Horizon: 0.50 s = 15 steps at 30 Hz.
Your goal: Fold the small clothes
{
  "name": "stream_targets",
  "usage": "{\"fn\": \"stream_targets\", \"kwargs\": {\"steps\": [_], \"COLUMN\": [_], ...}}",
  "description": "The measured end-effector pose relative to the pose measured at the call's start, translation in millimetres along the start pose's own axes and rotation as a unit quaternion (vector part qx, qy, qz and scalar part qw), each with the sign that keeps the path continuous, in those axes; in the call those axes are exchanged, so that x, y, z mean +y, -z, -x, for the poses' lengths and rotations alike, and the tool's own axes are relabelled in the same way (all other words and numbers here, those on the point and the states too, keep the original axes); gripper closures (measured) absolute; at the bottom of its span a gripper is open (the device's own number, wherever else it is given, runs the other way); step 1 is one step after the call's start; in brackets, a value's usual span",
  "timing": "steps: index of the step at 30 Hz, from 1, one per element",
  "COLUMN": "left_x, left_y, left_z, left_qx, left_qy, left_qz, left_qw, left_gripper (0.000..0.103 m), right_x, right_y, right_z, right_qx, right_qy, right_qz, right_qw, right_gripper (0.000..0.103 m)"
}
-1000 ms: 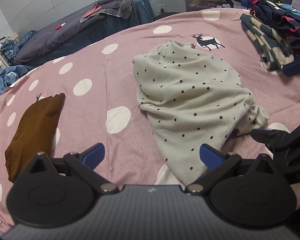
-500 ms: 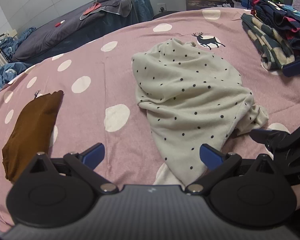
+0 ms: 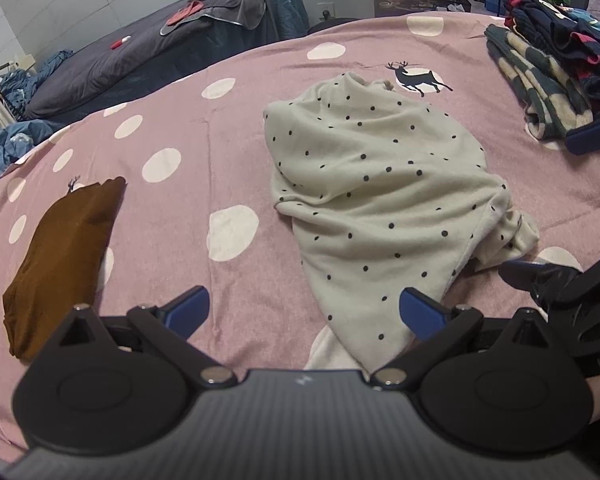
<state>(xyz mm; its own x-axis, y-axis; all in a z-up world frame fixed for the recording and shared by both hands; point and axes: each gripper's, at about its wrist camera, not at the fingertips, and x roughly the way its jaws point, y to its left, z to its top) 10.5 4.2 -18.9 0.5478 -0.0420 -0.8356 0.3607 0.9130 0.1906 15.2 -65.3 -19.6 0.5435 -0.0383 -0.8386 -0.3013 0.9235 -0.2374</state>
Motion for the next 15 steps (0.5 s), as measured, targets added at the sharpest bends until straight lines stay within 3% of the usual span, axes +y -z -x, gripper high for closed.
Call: {"fn": "stream_targets", "kwargs": {"steps": [15], "left_x": [0.6], "left_y": [-1.7], "left_z": [1.3], "left_qx": [-0.001], "left_qy": [0.001], "left_qz": [0.004], "left_qw": [1.0], "left_gripper": [0.0], "right_x": [-0.7], "right_y": [0.1], "right_z": [0.6], "right_qx": [-0.001], "right_qy": [-0.001], "right_qz": [0.0], "right_qw": [1.0], "right_gripper": [0.0]}}
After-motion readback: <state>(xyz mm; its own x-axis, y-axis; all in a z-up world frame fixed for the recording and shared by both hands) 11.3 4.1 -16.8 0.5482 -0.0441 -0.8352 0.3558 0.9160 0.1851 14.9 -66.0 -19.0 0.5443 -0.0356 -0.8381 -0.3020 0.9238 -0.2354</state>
